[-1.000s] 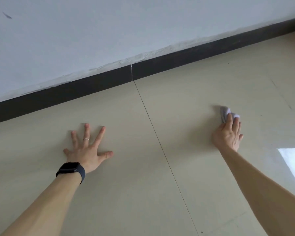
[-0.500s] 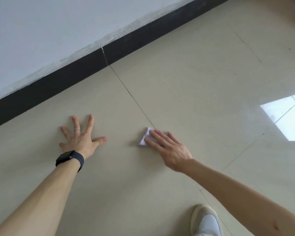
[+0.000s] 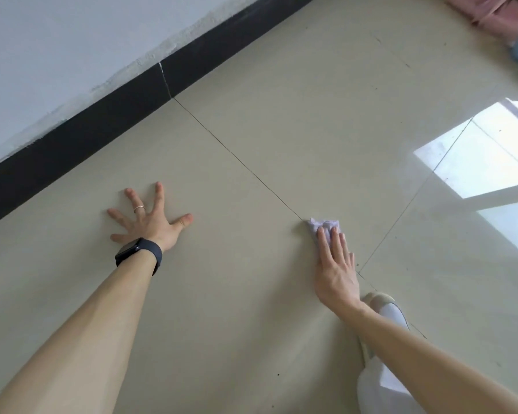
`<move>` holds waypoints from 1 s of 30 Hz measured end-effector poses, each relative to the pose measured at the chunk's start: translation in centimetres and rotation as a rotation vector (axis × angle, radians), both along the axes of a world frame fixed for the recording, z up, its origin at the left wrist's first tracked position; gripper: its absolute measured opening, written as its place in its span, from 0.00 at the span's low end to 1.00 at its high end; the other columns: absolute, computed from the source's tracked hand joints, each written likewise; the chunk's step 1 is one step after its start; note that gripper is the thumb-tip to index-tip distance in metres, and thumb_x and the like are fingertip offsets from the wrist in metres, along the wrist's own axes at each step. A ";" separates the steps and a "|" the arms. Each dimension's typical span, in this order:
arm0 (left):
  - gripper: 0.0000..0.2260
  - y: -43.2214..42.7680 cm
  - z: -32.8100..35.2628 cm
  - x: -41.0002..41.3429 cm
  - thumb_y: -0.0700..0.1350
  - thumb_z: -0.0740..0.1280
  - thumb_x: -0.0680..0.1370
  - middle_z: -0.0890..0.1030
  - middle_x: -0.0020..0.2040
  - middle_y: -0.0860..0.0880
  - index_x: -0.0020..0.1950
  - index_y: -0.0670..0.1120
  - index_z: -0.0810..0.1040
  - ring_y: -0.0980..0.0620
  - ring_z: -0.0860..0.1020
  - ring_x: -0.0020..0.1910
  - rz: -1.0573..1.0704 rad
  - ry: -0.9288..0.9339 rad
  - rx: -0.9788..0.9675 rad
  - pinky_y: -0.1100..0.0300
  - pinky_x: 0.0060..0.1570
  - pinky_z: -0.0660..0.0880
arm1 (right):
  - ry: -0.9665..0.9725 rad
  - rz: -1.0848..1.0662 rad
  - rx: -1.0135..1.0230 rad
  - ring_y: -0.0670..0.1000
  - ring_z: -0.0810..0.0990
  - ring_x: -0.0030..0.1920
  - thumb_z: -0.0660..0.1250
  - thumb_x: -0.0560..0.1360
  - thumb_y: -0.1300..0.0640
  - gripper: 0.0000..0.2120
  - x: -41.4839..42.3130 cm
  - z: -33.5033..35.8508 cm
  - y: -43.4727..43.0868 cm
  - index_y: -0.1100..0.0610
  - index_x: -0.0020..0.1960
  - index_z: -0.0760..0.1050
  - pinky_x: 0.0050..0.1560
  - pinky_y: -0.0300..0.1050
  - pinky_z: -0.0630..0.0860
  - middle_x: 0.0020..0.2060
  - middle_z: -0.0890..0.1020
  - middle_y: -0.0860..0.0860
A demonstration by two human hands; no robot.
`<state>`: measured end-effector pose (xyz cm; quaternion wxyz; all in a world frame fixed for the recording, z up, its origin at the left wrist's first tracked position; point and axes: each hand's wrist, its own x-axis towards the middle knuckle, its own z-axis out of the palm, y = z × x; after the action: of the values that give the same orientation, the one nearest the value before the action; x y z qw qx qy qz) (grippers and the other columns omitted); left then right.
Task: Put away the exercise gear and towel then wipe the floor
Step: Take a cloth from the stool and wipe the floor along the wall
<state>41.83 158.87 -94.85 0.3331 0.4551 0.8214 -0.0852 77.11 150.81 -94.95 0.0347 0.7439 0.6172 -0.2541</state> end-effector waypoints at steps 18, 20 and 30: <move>0.38 -3.3 -4.1 -0.4 0.79 0.43 0.71 0.35 0.80 0.48 0.76 0.67 0.35 0.36 0.35 0.77 -0.087 0.176 0.270 0.26 0.68 0.39 | -0.025 -0.317 0.122 0.51 0.42 0.80 0.53 0.79 0.61 0.34 -4.3 -1.6 9.1 0.46 0.81 0.45 0.78 0.60 0.44 0.81 0.45 0.49; 0.38 -3.5 -4.5 -0.4 0.78 0.43 0.71 0.40 0.81 0.47 0.78 0.65 0.39 0.35 0.38 0.78 -0.087 0.209 0.325 0.26 0.68 0.41 | 0.040 0.039 0.192 0.49 0.42 0.80 0.53 0.79 0.62 0.34 -8.3 -2.1 6.8 0.44 0.80 0.47 0.78 0.57 0.44 0.81 0.46 0.47; 0.39 -2.9 -4.7 -0.2 0.76 0.48 0.72 0.39 0.81 0.48 0.79 0.64 0.43 0.36 0.41 0.78 -0.075 0.269 0.347 0.25 0.68 0.46 | 0.041 0.484 0.184 0.52 0.50 0.80 0.54 0.81 0.62 0.31 -11.0 -2.2 20.6 0.44 0.80 0.53 0.77 0.61 0.52 0.80 0.52 0.47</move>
<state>41.58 156.01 -99.55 0.1340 0.5205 0.8432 -0.0150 66.10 171.41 -97.20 0.0143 0.5692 0.7984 -0.1961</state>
